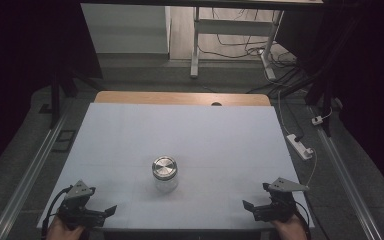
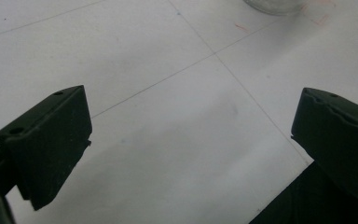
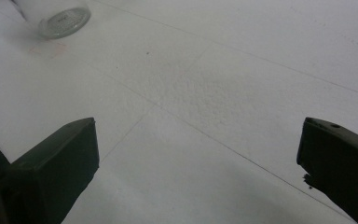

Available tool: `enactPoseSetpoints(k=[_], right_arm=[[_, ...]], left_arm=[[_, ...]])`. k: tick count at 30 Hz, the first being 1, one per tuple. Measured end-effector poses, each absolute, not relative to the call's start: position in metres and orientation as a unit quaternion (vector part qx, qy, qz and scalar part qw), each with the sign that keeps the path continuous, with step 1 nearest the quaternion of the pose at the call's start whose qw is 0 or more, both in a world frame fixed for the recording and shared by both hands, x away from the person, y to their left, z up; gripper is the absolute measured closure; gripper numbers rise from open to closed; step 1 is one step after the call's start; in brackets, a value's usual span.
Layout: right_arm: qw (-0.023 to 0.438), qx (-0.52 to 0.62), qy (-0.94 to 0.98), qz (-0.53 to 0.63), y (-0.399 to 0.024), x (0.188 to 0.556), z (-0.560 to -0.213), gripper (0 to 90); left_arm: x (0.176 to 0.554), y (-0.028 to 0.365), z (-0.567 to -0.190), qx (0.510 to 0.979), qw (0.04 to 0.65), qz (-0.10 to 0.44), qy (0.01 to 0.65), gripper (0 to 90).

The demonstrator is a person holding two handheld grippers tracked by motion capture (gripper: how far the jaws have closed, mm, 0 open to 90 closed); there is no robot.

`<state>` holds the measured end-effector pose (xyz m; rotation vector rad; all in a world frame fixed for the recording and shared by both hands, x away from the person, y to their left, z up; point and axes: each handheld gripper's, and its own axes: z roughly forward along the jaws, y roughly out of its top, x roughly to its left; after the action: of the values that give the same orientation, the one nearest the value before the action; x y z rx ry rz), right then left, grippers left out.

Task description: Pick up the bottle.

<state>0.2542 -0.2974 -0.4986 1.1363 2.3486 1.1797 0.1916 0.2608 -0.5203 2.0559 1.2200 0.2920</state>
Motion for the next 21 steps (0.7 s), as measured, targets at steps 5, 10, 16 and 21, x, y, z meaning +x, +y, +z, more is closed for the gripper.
enactPoseSetpoints(k=[5,10,16,21], right_arm=[[0.139,0.395,0.810,0.410,-0.2979,0.2542,-0.4984,0.0],[0.139,0.394,0.812,0.408,-0.2975,0.2542,-0.4986,0.0],[0.138,0.394,0.812,0.408,-0.2975,0.2542,-0.4986,0.0],[0.139,0.393,0.813,0.407,-0.2973,0.2543,-0.4987,0.0]], left_arm=[[0.1918,0.2608,-0.5196,0.797,0.355,0.114,0.476,0.0],[0.1920,0.2600,-0.5153,0.796,0.362,0.116,0.471,0.0],[0.1945,0.2545,-0.5121,0.803,0.368,0.113,0.455,0.0],[0.1988,0.2522,-0.5134,0.808,0.382,0.107,0.436,0.0]])
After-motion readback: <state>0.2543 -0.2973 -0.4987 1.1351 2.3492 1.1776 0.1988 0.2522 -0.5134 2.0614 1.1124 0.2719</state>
